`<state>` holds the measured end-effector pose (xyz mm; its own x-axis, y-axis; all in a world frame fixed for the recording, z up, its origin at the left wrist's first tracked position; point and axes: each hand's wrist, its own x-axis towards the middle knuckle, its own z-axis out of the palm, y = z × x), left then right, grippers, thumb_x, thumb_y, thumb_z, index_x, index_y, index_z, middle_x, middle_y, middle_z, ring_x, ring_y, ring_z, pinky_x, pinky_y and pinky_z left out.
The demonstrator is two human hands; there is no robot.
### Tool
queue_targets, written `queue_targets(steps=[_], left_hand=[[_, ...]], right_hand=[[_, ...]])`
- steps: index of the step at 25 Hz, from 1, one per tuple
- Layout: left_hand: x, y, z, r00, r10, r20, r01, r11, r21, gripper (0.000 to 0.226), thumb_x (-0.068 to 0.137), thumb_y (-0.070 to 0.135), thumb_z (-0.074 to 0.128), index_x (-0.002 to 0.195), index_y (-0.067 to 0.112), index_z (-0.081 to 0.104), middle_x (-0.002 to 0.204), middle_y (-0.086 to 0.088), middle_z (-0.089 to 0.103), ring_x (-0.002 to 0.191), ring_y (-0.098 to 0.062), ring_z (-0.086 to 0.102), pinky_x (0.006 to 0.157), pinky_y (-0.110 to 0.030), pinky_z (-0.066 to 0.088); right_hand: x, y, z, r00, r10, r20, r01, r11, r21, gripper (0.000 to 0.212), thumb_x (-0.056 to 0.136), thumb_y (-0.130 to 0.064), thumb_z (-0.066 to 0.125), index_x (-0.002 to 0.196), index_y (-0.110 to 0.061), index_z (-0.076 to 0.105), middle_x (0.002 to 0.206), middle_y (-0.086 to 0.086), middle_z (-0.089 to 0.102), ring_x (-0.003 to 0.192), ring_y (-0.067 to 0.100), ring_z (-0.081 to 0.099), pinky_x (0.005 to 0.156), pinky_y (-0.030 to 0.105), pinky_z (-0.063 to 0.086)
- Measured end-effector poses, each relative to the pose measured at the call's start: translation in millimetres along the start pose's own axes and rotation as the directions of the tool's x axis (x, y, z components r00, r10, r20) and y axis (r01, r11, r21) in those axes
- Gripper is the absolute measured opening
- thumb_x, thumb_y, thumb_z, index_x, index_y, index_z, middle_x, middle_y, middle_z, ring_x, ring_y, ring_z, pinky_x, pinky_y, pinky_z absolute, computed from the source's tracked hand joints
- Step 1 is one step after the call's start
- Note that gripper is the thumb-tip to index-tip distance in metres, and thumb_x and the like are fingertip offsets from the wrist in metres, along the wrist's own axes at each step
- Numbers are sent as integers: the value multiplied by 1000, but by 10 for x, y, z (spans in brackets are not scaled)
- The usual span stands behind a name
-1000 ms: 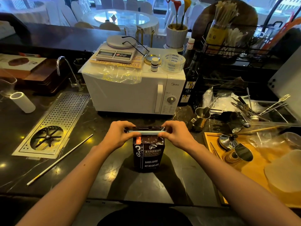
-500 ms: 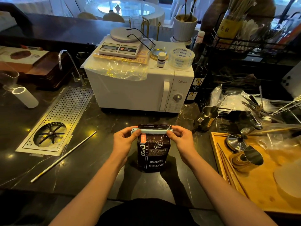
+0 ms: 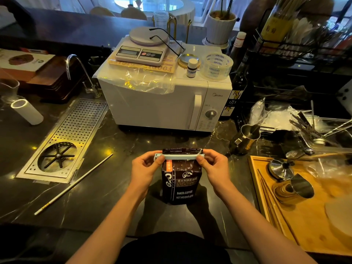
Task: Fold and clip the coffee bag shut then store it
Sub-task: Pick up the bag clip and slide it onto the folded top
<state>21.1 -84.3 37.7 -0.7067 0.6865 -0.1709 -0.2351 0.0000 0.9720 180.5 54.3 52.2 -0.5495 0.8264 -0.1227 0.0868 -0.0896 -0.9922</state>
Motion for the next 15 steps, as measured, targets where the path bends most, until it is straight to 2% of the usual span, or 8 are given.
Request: queue_targets(steps=[4,7,10,15], left_hand=[[25,-8,-17,1000,22,-3,-22,1000,21,32,70,25,73,100,14,72,99,-7,75,97,-22,72,78,-28,59],[39,3,-23,999,-40,31,40,999,-8,37,66,27,75,101,16,71,99,-5,75,96,-21,72,80,-33,59],[56,7,102,994,-72,83,74,997,-28,39,65,23,78,102,13,71,97,-7,76,92,-24,73,77,-36,59],[93,15,155,996,-45,77,47,998,-36,31,66,21,78,96,13,72,89,-7,76,87,-27,73,70,-33,59]], right_hand=[[-22,-10,-24,999,-6,43,6,1000,0,14,89,-6,64,98,-16,70,93,9,76,90,23,73,77,34,61],[-21,-33,-48,994,6,106,-9,1000,24,16,88,-10,67,104,-11,69,99,6,76,94,20,73,79,31,61],[22,-67,30,988,9,152,-14,999,31,22,83,-8,72,104,-8,68,100,11,74,93,20,72,80,32,61],[68,-63,131,995,-2,103,6,999,-36,16,81,-5,74,96,-6,69,91,12,73,83,19,70,70,26,59]])
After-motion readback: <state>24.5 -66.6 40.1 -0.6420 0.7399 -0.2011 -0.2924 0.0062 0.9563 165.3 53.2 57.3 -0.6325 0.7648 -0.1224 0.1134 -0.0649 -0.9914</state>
